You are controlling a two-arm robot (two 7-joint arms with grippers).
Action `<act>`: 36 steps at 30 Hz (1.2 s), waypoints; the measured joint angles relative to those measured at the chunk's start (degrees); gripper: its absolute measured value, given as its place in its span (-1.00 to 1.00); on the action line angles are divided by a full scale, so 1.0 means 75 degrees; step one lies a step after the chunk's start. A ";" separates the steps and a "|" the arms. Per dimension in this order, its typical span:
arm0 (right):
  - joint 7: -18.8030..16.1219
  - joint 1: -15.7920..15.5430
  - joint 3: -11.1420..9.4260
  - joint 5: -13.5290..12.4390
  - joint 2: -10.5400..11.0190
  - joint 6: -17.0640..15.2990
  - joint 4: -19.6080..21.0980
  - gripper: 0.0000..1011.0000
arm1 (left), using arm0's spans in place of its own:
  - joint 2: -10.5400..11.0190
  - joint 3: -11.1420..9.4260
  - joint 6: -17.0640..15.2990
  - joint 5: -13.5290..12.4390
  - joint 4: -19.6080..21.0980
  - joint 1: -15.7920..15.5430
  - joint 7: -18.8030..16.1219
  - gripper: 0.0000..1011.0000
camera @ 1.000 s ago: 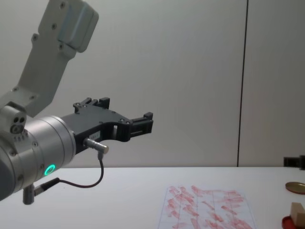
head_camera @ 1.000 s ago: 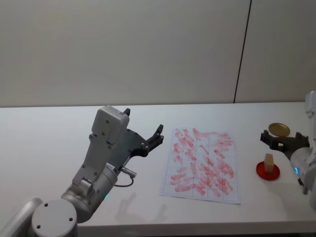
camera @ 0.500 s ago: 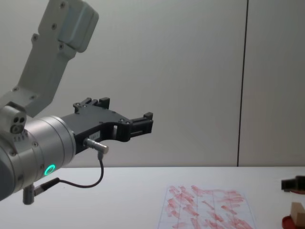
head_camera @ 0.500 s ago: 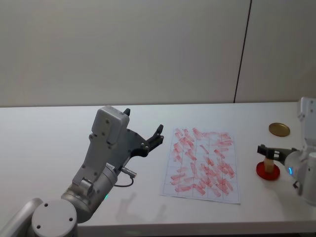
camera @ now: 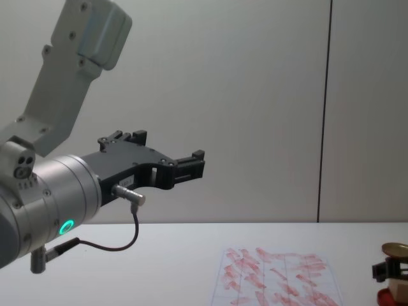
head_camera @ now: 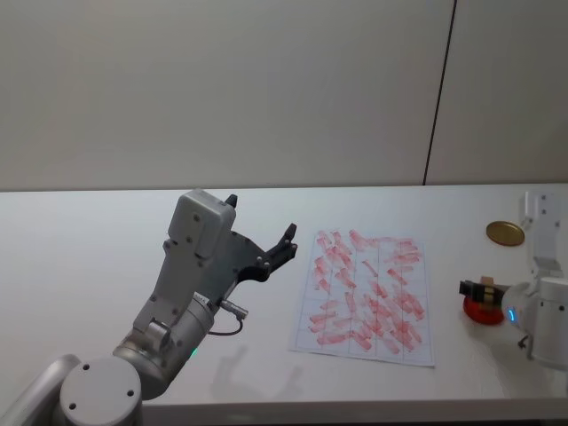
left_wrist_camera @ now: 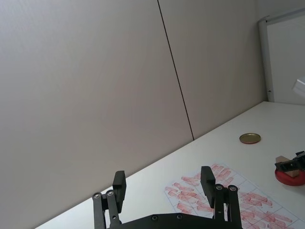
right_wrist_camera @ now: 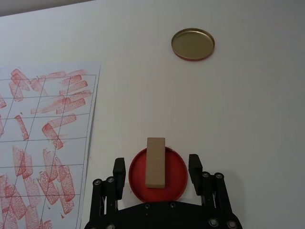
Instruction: Use the one hand to pick up the stamp and affix it onto the A4 paper.
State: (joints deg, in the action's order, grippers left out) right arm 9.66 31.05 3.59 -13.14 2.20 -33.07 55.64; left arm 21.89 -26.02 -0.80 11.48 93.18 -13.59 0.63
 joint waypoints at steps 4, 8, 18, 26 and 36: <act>0.0073 0.0094 0.0010 -0.0003 -0.0036 -0.0012 -0.0220 0.45 | 0.0000 0.0000 0.0000 0.0000 0.0000 0.0000 0.0000 0.96; 0.0148 0.0172 0.0012 -0.0021 -0.0067 -0.0006 -0.0383 0.20 | 0.0000 0.0000 0.0000 0.0000 0.0000 0.0000 0.0000 0.96; 0.0323 0.0322 -0.0001 -0.0055 -0.0127 0.0096 -0.0665 -0.43 | 0.0000 0.0000 0.0000 0.0000 0.0000 0.0000 0.0000 0.96; 0.0443 0.0371 -0.0020 -0.0076 -0.0166 0.0143 -0.0749 -0.57 | 0.0000 0.0000 0.0000 0.0000 0.0000 0.0000 0.0000 0.96; 0.0511 0.0336 -0.0040 -0.0135 -0.0203 0.0147 -0.0548 -0.57 | 0.0000 0.0000 0.0000 0.0000 0.0000 0.0000 0.0000 0.96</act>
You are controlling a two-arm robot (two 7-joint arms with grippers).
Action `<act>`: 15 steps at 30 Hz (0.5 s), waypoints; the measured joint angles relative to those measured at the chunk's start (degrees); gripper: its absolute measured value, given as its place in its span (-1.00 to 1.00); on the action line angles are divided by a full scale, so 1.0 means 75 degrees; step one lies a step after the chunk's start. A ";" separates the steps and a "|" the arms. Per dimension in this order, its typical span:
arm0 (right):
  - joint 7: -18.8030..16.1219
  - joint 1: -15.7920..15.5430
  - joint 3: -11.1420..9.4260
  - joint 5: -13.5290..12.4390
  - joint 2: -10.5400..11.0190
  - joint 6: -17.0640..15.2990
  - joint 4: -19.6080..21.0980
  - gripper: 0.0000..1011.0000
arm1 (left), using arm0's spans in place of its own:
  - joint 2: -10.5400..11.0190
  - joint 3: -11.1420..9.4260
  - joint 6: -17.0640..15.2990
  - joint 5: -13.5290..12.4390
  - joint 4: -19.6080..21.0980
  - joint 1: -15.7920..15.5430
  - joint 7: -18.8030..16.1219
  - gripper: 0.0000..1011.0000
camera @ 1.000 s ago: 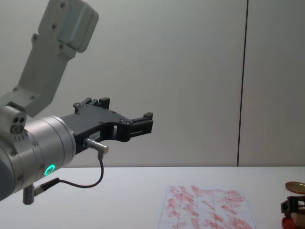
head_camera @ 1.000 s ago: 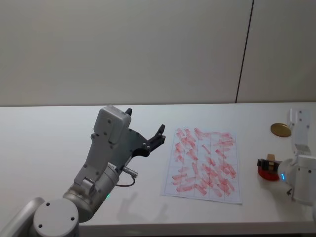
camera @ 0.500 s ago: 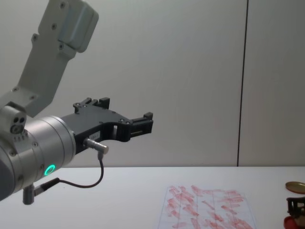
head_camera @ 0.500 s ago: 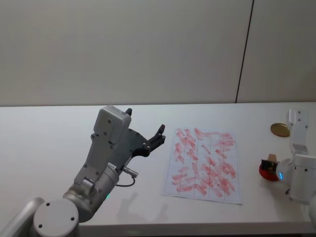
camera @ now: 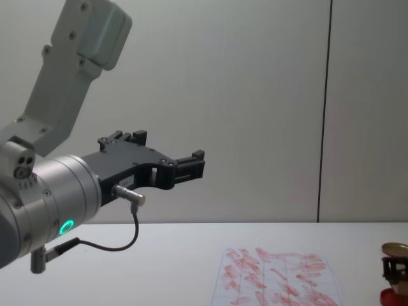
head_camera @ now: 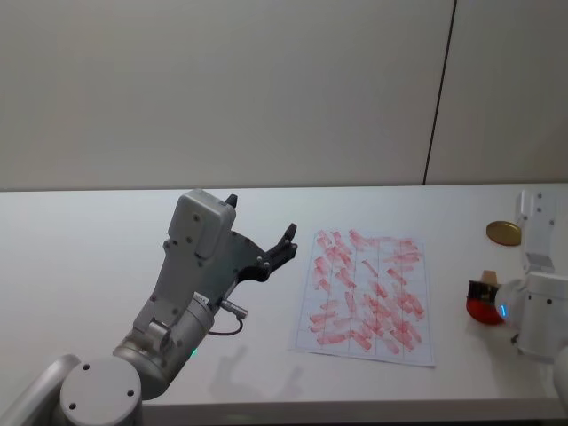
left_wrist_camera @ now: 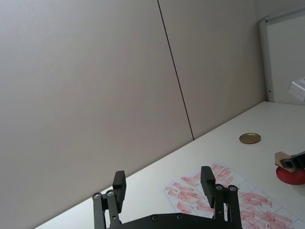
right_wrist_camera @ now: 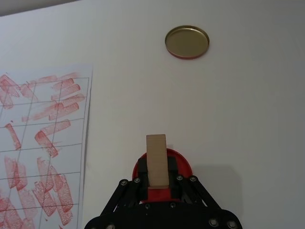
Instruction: Use the one hand to pick up the stamp and affix it onto the A4 paper.
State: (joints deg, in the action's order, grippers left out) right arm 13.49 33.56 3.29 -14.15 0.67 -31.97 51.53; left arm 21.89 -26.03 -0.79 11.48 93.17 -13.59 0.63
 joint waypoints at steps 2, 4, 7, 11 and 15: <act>0.0004 -0.0036 -0.0001 -0.0020 -0.0010 -0.0016 0.0130 -0.56 | 0.0001 0.0000 0.0000 0.0000 0.0000 0.0000 0.0000 0.96; 0.0004 -0.0060 -0.0001 -0.0034 -0.0016 -0.0030 0.0215 -0.57 | 0.0000 0.0000 0.0000 0.0000 0.0000 0.0000 0.0000 0.96; -0.0028 -0.0117 0.0006 -0.0057 -0.0030 -0.0061 0.0406 -0.57 | 0.0000 0.0000 0.0000 0.0000 0.0000 0.0000 0.0000 0.96; -0.0128 -0.0195 0.0043 -0.0067 -0.0052 -0.0114 0.0657 -0.57 | 0.0000 0.0000 0.0000 0.0001 0.0000 0.0000 0.0000 0.96; -0.0247 -0.0276 0.0106 -0.0068 -0.0087 -0.0183 0.0907 -0.57 | 0.0000 0.0000 0.0000 0.0000 0.0000 0.0000 0.0000 0.96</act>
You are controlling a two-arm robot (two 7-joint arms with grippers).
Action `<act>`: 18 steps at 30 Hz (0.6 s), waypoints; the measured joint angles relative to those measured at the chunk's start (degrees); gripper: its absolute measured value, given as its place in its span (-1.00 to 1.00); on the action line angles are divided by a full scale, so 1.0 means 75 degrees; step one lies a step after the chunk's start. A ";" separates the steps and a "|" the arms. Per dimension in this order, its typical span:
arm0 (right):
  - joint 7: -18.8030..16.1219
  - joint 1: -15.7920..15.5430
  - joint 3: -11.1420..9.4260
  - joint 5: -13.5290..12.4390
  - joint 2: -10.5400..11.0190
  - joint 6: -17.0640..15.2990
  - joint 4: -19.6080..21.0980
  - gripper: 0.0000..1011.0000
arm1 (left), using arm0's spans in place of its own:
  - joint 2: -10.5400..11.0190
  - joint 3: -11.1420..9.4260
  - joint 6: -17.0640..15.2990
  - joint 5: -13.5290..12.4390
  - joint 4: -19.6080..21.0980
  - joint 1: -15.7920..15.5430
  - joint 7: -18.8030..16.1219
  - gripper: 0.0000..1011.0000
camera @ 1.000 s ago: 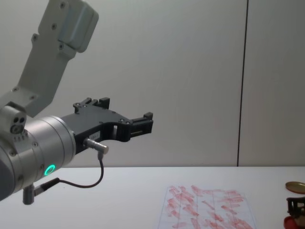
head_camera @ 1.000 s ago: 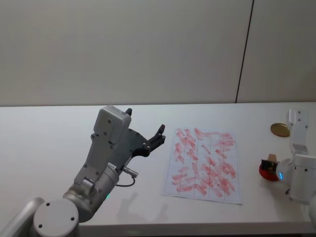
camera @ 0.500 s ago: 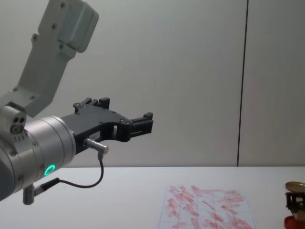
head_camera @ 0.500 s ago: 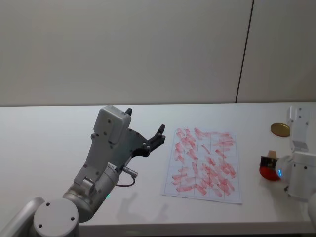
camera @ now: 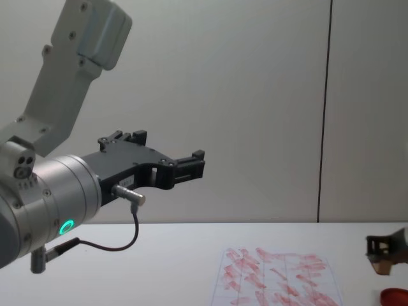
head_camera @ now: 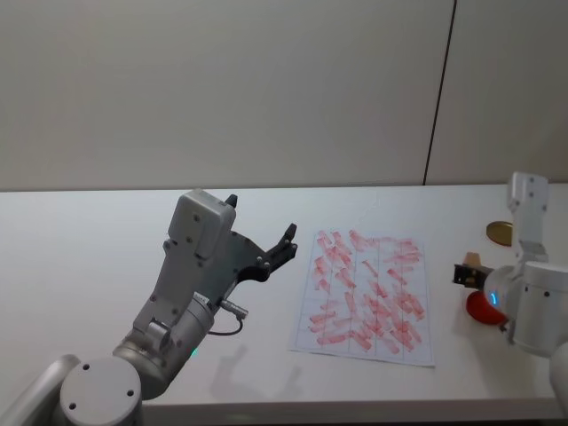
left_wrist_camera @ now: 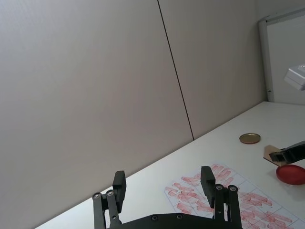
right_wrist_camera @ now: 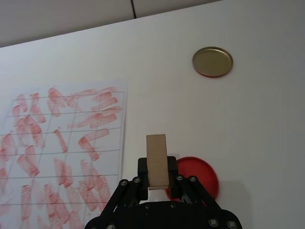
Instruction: Use the one hand to pick up the stamp and affix it onto the A4 paper.
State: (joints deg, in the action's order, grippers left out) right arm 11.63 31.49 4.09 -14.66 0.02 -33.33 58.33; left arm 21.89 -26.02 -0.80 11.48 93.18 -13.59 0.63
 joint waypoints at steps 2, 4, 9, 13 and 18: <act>-0.0089 -0.0042 0.0047 0.0001 -0.0026 -0.0055 0.0117 -0.57 | 0.0000 0.0000 0.0000 0.0000 0.0000 0.0000 0.0000 0.96; -0.0173 -0.0083 0.0109 0.0013 -0.0061 -0.0112 0.0230 -0.57 | 0.0000 0.0000 0.0000 0.0000 0.0000 0.0000 0.0000 0.96; -0.0337 -0.0130 0.0263 0.0083 -0.0148 -0.0253 0.0349 -0.57 | 0.0000 0.0000 0.0000 0.0000 0.0000 0.0000 0.0000 0.96; -0.0426 -0.0123 0.0428 0.0172 -0.0261 -0.0391 0.0348 -0.56 | 0.0000 0.0000 0.0000 0.0000 0.0000 0.0000 0.0000 0.96; -0.0441 -0.0035 0.0571 0.0261 -0.0374 -0.0541 0.0198 -0.57 | 0.0000 0.0000 0.0000 0.0000 0.0000 0.0000 0.0000 0.96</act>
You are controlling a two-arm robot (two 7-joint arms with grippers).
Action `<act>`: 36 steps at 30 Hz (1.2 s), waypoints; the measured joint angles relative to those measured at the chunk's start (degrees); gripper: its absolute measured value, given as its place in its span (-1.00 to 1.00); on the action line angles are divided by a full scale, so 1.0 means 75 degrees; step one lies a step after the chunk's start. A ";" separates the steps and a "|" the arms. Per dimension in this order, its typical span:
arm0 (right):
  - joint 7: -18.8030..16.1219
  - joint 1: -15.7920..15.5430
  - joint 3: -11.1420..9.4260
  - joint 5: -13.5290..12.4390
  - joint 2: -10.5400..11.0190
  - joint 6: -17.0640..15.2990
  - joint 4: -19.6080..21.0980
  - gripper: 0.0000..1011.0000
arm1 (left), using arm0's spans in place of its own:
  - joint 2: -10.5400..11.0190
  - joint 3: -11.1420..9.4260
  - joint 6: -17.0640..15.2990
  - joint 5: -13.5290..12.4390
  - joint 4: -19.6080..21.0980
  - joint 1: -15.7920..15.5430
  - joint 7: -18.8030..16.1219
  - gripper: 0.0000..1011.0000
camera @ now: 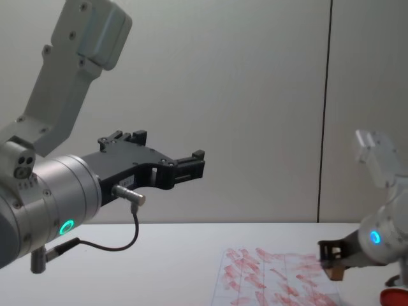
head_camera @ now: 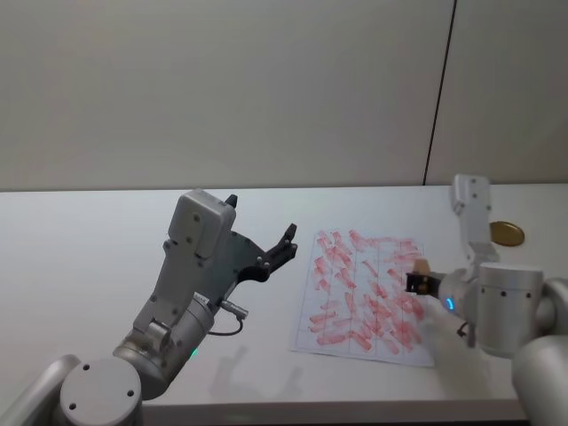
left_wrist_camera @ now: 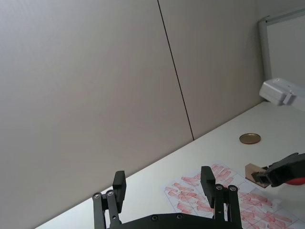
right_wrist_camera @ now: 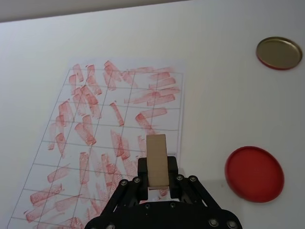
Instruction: Use the one hand to pick up the stamp and affix it onto the A4 paper.
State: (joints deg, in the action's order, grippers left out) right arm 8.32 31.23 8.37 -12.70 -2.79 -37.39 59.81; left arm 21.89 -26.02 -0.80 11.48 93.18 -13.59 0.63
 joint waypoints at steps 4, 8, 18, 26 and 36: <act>0.0030 0.0113 0.0084 0.0059 -0.0092 -0.0117 -0.0199 -0.57 | 0.0000 0.0000 0.0000 0.0000 0.0000 0.0000 0.0000 0.96; 0.0136 0.0256 0.0145 0.0102 -0.0185 -0.0243 -0.0470 -0.57 | 0.0000 0.0000 0.0000 0.0000 0.0000 0.0000 0.0000 0.96; 0.0536 0.0543 0.0151 0.0115 -0.0338 -0.0488 -0.1089 -0.57 | 0.0000 0.0000 0.0000 0.0000 0.0000 0.0000 0.0000 0.96; 0.0678 0.0668 0.0084 0.0106 -0.0392 -0.0586 -0.1408 -0.57 | 0.0000 0.0000 0.0000 0.0000 0.0000 0.0000 0.0000 0.96; 0.0481 0.0683 0.0079 0.0128 -0.0429 -0.0673 -0.1564 -0.57 | 0.0000 0.0000 0.0000 0.0000 0.0000 0.0000 0.0000 0.96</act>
State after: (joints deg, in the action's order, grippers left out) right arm 11.93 36.36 8.96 -11.73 -6.01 -42.44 48.08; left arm 21.89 -26.02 -0.80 11.48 93.17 -13.59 0.63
